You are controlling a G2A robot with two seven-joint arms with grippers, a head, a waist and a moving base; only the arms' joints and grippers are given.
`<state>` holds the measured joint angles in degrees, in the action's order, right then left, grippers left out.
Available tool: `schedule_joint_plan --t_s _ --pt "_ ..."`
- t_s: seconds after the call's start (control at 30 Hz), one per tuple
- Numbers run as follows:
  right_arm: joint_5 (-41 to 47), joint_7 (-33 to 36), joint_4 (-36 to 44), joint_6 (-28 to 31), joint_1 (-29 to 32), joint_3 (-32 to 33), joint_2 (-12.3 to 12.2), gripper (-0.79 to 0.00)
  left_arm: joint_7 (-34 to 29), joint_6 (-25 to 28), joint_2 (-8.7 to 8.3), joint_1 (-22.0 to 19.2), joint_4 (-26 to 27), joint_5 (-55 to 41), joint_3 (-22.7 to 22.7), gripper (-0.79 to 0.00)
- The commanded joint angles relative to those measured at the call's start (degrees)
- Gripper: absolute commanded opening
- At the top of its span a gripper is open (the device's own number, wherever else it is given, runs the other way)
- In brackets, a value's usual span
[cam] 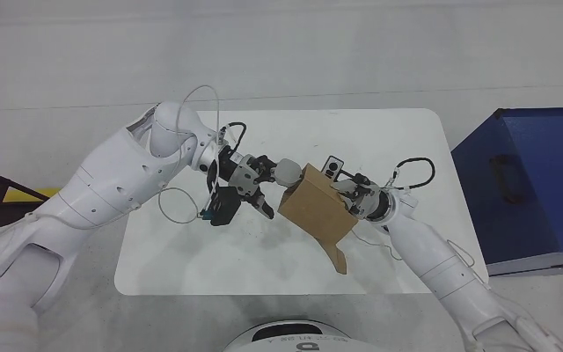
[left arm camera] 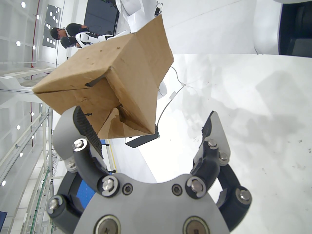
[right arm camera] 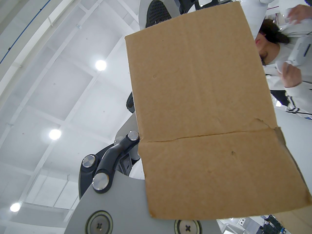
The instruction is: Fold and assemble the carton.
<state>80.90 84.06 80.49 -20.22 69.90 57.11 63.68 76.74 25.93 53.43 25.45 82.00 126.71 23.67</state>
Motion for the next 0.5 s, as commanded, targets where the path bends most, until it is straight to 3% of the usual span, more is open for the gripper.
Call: schedule_joint_plan --t_s 0.0,0.47 --pt "0.00 0.00 0.00 0.00 0.00 0.00 0.00 -0.785 0.00 0.00 0.00 0.00 0.00 0.00 0.00 0.000" --pt "0.56 -1.34 0.76 0.22 -0.07 0.20 0.12 -0.785 0.00 0.00 0.00 0.00 0.00 0.00 0.00 0.000"
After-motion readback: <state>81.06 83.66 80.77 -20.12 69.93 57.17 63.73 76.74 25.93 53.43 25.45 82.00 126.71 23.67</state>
